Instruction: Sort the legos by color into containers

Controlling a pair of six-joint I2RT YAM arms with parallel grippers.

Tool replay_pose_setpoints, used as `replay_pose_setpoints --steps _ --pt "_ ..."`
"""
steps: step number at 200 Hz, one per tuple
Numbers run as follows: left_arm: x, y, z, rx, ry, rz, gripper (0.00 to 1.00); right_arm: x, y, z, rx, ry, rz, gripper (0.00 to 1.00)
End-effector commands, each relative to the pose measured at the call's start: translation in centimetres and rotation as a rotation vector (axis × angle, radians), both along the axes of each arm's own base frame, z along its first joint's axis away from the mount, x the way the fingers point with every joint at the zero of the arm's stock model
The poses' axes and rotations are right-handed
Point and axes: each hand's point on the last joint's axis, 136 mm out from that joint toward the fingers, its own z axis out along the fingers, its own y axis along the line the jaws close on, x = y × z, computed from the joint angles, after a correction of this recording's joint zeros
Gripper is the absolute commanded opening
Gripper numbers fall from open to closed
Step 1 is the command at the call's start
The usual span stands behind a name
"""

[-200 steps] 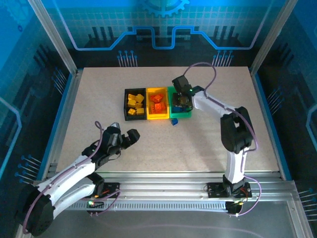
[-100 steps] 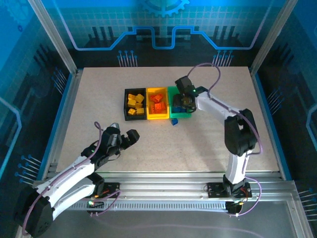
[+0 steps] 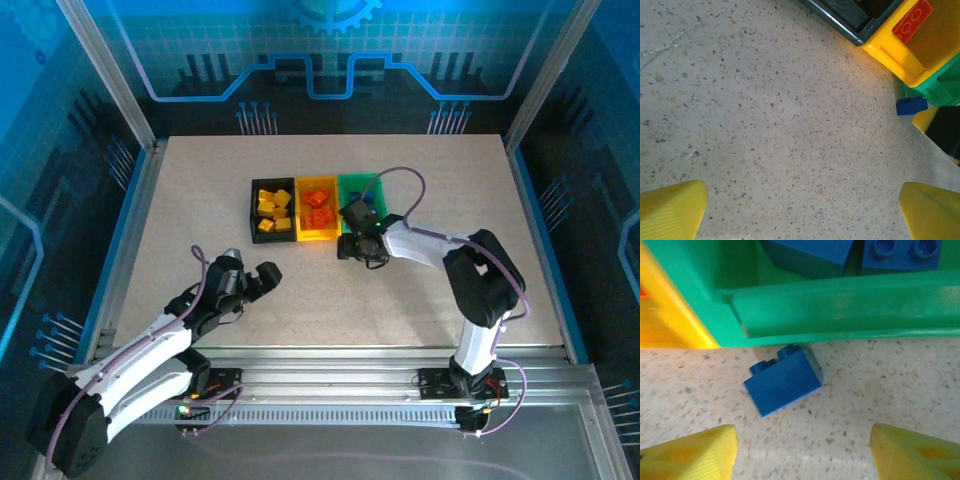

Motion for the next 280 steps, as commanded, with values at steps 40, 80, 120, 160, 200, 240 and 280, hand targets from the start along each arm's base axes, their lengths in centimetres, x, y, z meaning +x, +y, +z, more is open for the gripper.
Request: replay_pose_setpoints --steps 40,80,120,160,200,240,280 --pt "-0.2 -0.1 0.2 0.005 0.002 -0.021 0.99 3.6 -0.2 -1.5 -0.027 -0.031 -0.065 0.68" --pt "0.0 -0.1 -0.1 0.006 0.009 -0.018 0.99 4.4 -0.3 -2.1 -0.061 -0.049 -0.049 0.6" --pt "0.0 -0.2 -0.5 0.003 0.019 -0.017 0.99 5.0 -0.3 -1.9 -0.074 -0.079 -0.034 0.46" --pt "0.0 -0.3 -0.5 -0.001 0.019 -0.02 0.99 4.5 -0.5 -0.6 -0.067 -0.115 -0.017 0.38" --pt "0.1 -0.4 -0.2 -0.005 0.012 -0.02 0.99 2.0 -1.4 2.9 -0.025 -0.172 -0.002 0.37" --pt "0.3 -0.5 -0.1 -0.008 0.004 -0.019 0.99 2.3 -2.8 8.2 0.0 -0.242 -0.044 0.38" --pt "0.3 -0.6 0.0 -0.016 0.009 -0.019 0.99 5.2 -4.0 7.9 -0.027 -0.164 -0.137 0.38"
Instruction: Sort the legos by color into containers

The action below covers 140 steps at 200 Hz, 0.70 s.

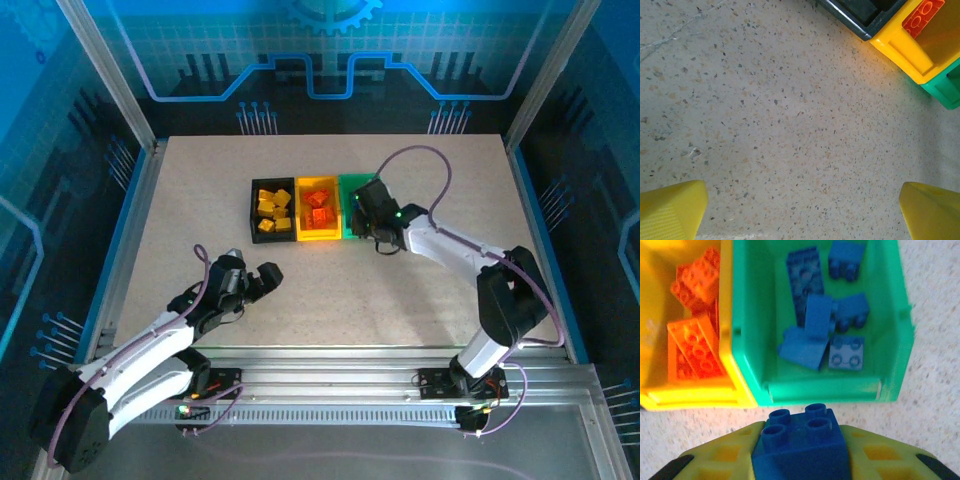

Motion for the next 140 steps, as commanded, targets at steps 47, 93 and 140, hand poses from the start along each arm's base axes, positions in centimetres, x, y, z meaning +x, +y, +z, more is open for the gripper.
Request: replay_pose_setpoints --steps 47,93,140 --pt "0.2 -0.6 1.2 -0.025 -0.011 -0.022 0.99 4.8 -1.4 -2.8 -0.118 0.124 -0.11 0.4" --pt "0.2 -0.5 1.6 -0.025 -0.02 -0.022 0.99 6.1 -0.9 -2.9 -0.126 0.144 -0.117 0.55" --pt "0.6 -0.5 3.1 -0.017 -0.054 -0.031 0.99 6.3 -0.3 1.0 -0.034 0.036 -0.098 0.71"
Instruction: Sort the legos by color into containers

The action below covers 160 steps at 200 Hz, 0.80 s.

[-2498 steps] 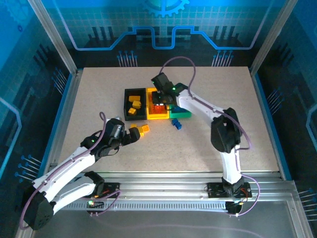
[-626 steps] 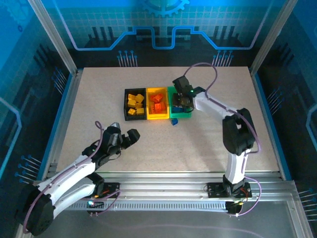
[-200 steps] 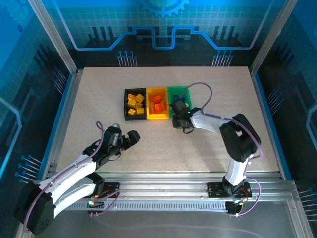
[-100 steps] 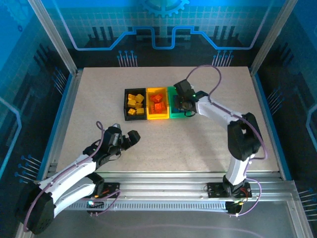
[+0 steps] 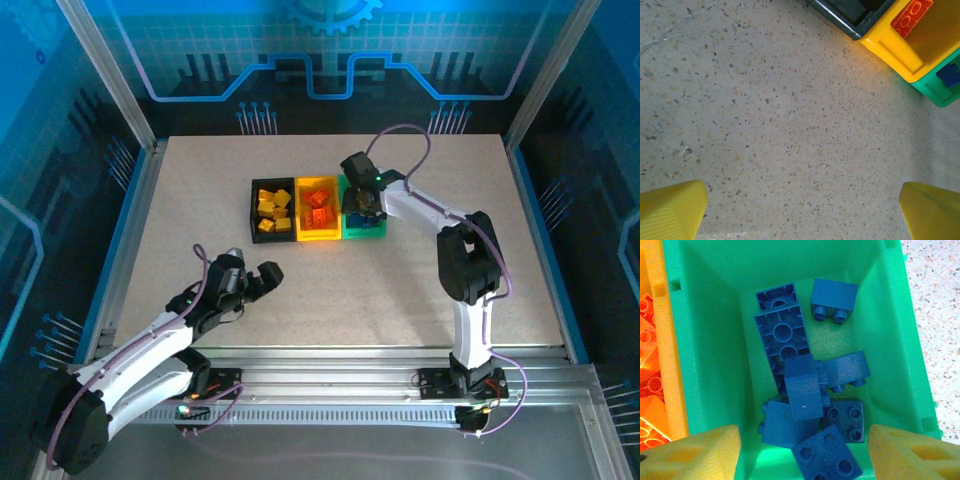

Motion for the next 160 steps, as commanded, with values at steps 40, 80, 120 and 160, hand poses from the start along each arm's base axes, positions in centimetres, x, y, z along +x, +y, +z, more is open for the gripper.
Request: replay_pose_setpoints --steps 40,80,120,160 --pt "2.2 0.8 6.9 0.081 -0.153 0.007 0.99 -1.7 -1.6 9.9 0.153 -0.285 -0.014 0.72" --pt "4.8 2.8 11.5 0.183 -0.31 0.105 0.99 -5.3 -4.7 12.4 0.154 -0.413 -0.037 0.82" --pt "8.2 5.3 14.1 0.396 -0.49 0.183 0.99 -8.6 -8.8 10.4 0.107 -0.43 -0.167 1.0" --pt "12.0 12.9 13.8 0.635 -0.46 0.343 0.99 -10.5 -10.7 8.4 0.09 -0.386 -0.206 1.0"
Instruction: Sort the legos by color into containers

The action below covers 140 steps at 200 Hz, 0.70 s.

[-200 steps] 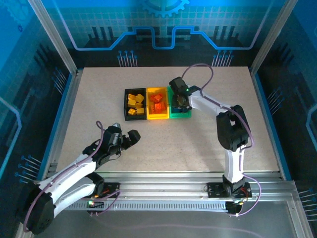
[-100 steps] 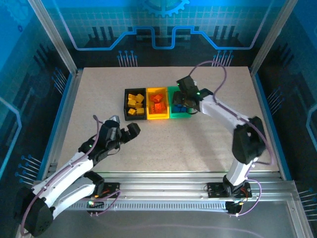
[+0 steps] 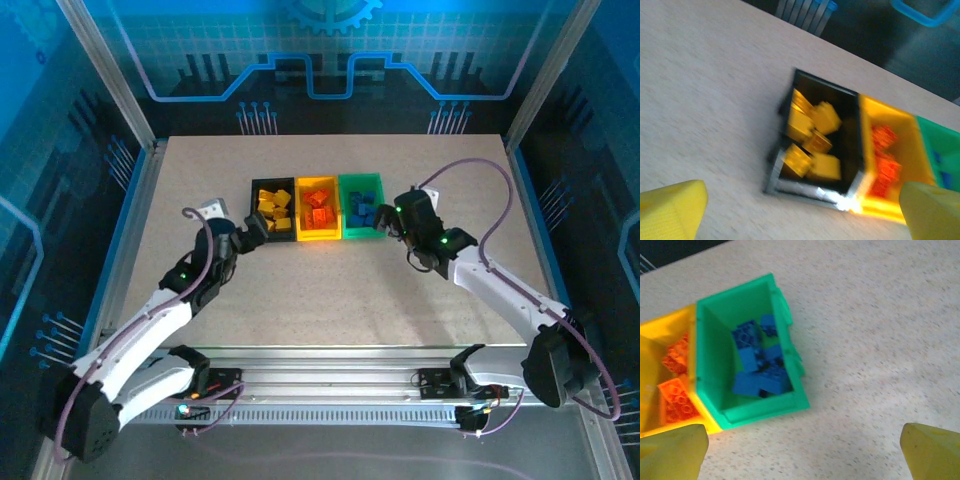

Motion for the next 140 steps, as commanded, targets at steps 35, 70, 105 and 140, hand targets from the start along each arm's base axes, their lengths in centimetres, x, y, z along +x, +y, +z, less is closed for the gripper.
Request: replay_pose_setpoints --steps 35,70,105,140 --pt "4.7 11.0 -1.3 0.323 0.05 0.224 0.99 -1.0 -3.9 0.3 -0.007 -0.056 -0.097 0.99" --pt "5.7 10.4 -5.8 0.391 0.058 0.121 0.99 -1.1 -3.9 2.0 -0.062 -0.242 0.034 1.0" --pt "5.3 9.1 -7.8 0.365 -0.052 0.054 0.99 -1.9 -7.0 3.2 -0.192 -0.381 -0.039 1.0" --pt "6.0 7.3 -9.8 0.353 -0.121 -0.048 0.99 -2.1 -11.6 3.8 -0.333 -0.436 -0.118 1.0"
